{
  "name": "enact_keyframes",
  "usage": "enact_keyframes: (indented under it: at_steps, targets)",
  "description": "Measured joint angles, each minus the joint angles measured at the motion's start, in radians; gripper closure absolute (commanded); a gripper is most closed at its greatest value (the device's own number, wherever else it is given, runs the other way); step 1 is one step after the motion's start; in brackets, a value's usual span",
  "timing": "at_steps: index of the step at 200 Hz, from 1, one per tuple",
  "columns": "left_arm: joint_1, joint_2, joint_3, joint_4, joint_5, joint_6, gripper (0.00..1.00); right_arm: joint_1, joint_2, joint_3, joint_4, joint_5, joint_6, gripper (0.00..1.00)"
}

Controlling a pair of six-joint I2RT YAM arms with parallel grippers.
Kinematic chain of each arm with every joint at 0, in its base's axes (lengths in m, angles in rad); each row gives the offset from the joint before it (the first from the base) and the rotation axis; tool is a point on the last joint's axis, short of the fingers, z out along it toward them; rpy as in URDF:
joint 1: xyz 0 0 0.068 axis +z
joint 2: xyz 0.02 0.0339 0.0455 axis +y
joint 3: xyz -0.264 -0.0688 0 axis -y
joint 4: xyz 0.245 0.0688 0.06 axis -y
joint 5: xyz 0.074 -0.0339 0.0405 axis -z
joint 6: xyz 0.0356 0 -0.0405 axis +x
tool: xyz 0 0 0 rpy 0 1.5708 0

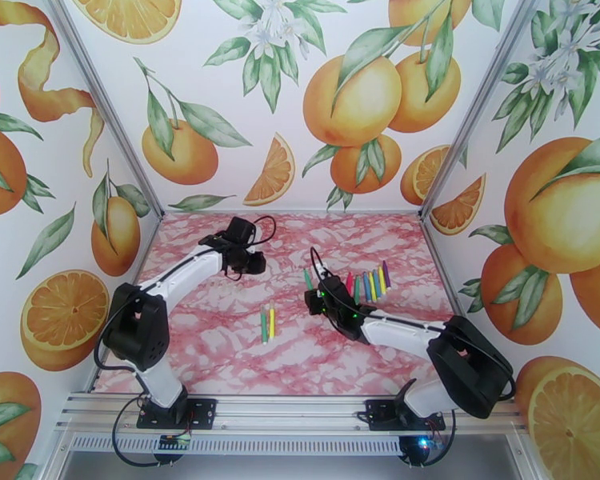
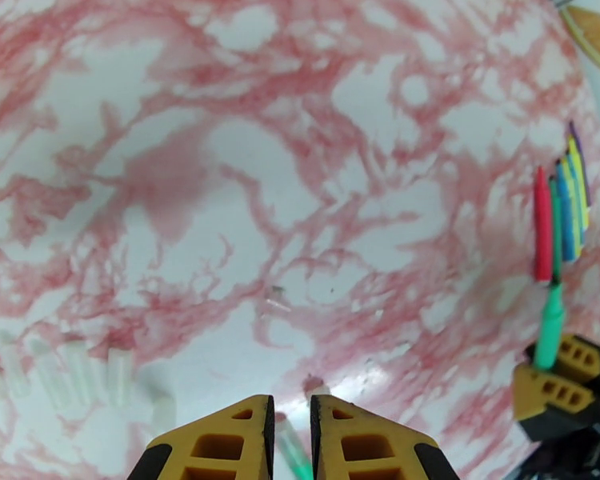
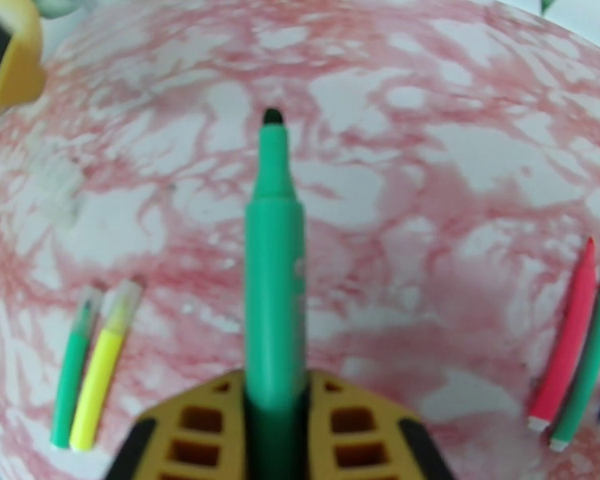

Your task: Open the pen caps

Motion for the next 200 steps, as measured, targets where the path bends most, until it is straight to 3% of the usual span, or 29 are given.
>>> enact_keyframes:
  at_steps: [125, 200]
  targets:
    - [-0.042, 0.118, 0.033, -0.073, -0.12, 0.01, 1.0, -0.135, 0.091, 0.067, -0.171, 0.113, 0.079, 1.0]
    - [-0.05, 0.162, 0.035, -0.096, -0.168, 0.009, 0.98, -0.15, 0.164, 0.117, -0.216, 0.137, 0.105, 0.95]
